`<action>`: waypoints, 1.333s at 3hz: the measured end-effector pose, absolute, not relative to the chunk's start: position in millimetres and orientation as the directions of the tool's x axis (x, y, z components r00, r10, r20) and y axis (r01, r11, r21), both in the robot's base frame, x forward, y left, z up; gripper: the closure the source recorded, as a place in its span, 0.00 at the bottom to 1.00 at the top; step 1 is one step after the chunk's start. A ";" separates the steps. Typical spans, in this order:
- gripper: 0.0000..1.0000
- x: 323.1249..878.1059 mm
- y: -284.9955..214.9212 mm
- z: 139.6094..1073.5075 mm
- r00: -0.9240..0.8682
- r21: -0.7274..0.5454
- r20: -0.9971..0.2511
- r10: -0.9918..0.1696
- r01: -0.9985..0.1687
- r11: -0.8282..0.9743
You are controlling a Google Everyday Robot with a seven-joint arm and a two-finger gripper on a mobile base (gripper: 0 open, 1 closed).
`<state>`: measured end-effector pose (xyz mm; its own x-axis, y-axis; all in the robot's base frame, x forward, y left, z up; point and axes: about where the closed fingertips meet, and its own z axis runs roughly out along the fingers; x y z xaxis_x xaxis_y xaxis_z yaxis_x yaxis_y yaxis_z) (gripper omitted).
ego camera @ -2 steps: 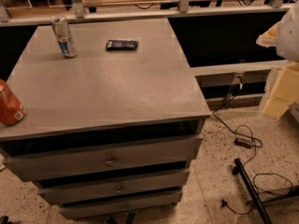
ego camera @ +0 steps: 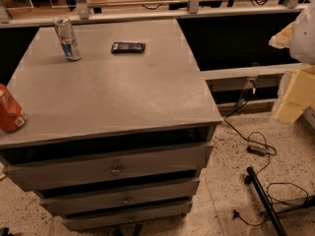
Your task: Move redbull can near coke can
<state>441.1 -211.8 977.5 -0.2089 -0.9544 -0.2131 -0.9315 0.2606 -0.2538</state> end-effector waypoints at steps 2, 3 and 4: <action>0.00 494.2 -112.4 973.6 -0.022 -0.239 -0.311 -0.950 -0.966 0.100; 0.00 520.9 -41.7 967.2 0.067 -0.229 -0.356 -0.932 -0.973 0.018; 0.00 524.4 -5.7 966.0 0.114 -0.226 -0.366 -0.924 -0.974 -0.031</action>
Offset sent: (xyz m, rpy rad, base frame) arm 0.0943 0.1839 -0.0111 0.1734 0.0254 0.3485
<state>524.4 -5.7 966.0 0.1139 -0.9237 -0.3658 -0.9737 -0.0307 -0.2257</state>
